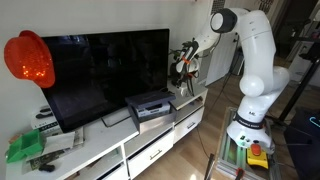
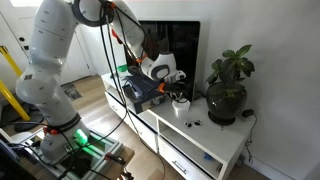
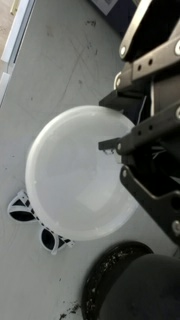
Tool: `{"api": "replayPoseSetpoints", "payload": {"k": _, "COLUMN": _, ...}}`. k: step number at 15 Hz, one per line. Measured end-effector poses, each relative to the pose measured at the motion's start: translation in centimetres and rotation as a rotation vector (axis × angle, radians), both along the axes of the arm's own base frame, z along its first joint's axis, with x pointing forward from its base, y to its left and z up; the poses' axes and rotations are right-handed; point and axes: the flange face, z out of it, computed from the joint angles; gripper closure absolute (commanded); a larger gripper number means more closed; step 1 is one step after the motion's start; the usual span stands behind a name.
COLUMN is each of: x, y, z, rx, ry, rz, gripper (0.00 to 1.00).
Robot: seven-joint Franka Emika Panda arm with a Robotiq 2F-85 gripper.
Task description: Remove the lid from the jar
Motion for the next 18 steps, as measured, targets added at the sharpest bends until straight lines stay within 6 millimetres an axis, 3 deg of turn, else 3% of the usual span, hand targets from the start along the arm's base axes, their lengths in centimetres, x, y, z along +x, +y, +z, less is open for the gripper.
{"api": "replayPoseSetpoints", "payload": {"k": 1, "x": 0.1, "y": -0.1, "z": 0.1, "rx": -0.002, "ry": -0.003, "rz": 0.0, "gripper": 1.0}}
{"api": "replayPoseSetpoints", "payload": {"k": 17, "x": 1.1, "y": -0.1, "z": 2.5, "rx": -0.087, "ry": 0.0, "rz": 0.026, "gripper": 0.99}}
{"api": "replayPoseSetpoints", "payload": {"k": 18, "x": 1.2, "y": 0.0, "z": 2.6, "rx": -0.095, "ry": 0.004, "rz": 0.028, "gripper": 0.69}}
